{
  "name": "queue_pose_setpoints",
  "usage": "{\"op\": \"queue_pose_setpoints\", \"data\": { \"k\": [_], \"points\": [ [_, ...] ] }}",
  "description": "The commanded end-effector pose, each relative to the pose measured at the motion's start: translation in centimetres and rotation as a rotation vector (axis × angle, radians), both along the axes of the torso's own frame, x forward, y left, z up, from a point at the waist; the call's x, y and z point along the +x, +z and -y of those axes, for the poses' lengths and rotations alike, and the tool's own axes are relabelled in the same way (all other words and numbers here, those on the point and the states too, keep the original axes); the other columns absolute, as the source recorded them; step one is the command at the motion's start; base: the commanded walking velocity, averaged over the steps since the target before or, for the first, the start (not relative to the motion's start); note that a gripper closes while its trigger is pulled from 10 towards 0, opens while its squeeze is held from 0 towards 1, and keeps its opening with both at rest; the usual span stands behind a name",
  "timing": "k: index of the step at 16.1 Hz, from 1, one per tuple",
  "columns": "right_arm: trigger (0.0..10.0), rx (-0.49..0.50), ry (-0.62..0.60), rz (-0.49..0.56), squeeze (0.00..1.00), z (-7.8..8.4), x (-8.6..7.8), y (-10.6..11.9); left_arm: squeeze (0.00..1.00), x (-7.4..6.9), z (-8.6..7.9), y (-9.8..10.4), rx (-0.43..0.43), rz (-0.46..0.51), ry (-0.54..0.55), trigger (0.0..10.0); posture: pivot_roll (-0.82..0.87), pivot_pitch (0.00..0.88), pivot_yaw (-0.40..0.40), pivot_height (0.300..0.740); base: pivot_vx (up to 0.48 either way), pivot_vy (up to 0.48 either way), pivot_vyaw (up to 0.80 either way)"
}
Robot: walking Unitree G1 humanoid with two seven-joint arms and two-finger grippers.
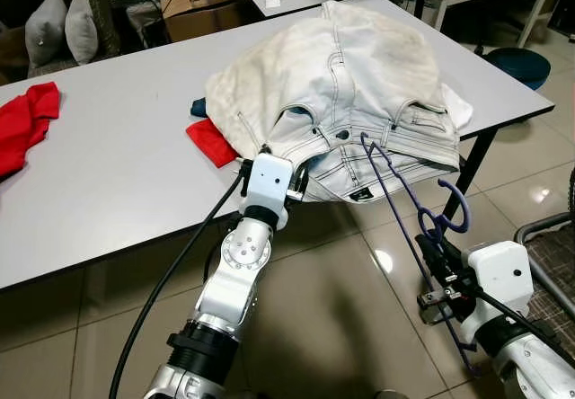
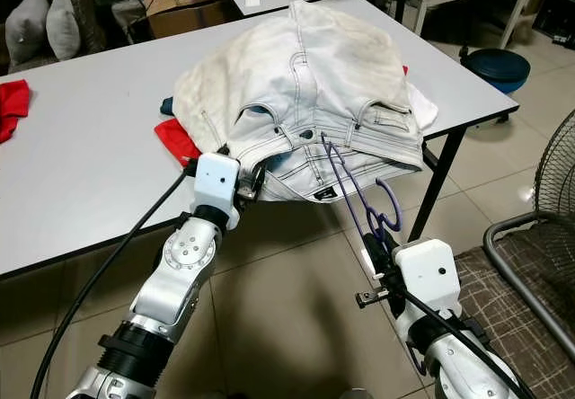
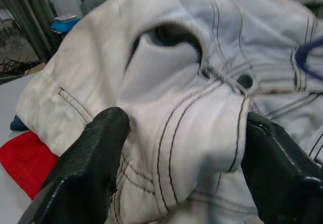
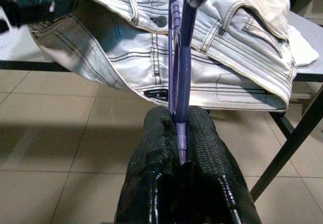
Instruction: Hang hanger
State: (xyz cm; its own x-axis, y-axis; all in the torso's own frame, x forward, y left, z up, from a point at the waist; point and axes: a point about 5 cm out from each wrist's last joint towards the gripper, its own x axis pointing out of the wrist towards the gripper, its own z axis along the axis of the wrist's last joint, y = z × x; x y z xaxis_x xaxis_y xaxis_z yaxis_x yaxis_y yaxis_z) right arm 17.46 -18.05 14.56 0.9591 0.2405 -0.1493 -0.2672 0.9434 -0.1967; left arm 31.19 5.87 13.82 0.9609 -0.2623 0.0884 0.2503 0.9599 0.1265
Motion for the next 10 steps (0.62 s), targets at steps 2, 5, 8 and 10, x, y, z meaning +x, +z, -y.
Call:
{"op": "queue_pose_setpoints", "data": {
  "k": [2,5,8,10],
  "points": [
    [10.0,0.002,0.029,-0.013,0.0,-0.1,0.2,-0.2,1.0,0.0,-1.3,-1.1,0.082,-0.093,0.094,10.0,-0.17,0.073,0.098,0.74,0.0,0.0,0.0],
    [10.0,0.006,0.058,-0.007,0.0,-0.5,0.8,-0.2,0.0,0.8,-5.2,-2.8,0.171,-0.197,0.273,10.0,-0.16,0.065,0.079,0.74,0.0,0.0,0.0],
    [10.0,0.007,0.061,-0.006,0.0,-0.6,0.9,-0.2,0.0,0.8,-5.6,-2.9,0.178,-0.205,0.282,10.0,-0.16,0.065,0.079,0.74,0.0,0.0,0.0],
    [10.0,0.007,0.065,-0.006,0.0,-0.7,0.9,-0.2,0.0,0.9,-5.9,-3.0,0.181,-0.213,0.294,10.0,-0.15,0.064,0.077,0.74,0.0,0.0,0.0]
  ]
}}
